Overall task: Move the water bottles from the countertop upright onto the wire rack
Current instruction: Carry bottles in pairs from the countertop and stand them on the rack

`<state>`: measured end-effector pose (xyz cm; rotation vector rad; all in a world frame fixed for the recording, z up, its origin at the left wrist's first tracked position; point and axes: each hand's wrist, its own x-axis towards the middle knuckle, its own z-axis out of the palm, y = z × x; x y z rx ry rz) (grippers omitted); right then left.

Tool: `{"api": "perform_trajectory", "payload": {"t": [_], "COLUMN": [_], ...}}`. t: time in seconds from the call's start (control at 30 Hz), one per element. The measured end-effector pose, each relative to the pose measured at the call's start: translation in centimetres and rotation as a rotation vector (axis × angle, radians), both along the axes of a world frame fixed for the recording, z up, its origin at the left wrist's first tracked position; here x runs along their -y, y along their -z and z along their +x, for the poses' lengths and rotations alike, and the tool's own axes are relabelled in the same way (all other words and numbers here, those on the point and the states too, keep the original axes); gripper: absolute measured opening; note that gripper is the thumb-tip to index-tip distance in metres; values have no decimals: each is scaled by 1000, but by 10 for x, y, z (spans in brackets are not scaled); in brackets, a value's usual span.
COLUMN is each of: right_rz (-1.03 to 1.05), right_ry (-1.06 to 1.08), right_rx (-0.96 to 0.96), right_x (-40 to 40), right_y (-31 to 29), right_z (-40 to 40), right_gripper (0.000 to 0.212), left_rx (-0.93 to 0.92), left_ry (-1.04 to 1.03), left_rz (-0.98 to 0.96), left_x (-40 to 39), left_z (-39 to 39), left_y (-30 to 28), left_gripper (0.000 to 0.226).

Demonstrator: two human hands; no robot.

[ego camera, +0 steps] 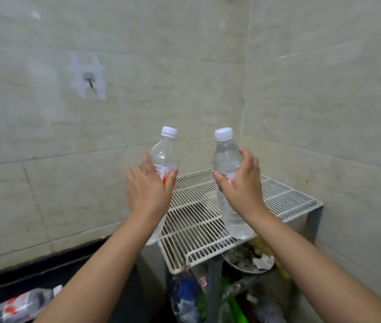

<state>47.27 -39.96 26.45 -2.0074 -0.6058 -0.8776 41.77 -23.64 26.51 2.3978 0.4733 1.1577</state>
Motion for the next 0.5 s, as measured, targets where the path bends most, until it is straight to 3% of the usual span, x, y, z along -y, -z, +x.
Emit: {"api": "perform_trajectory", "payload": {"t": [0.2,0.5], "right_rz": [57,116], "right_ry": [38,-60], "right_rx": [5,-112], "right_x": [-28,-87], "right_y": [-3,4], "right_z": [91,216], "right_gripper": [65,67], "left_rx": [59,106], "left_ry": [-96,-183], "left_rz": [-36,-351], "left_x": [-14,-51], "left_z": [83,208], "left_y": [-4,11], "left_gripper": [73,73]}}
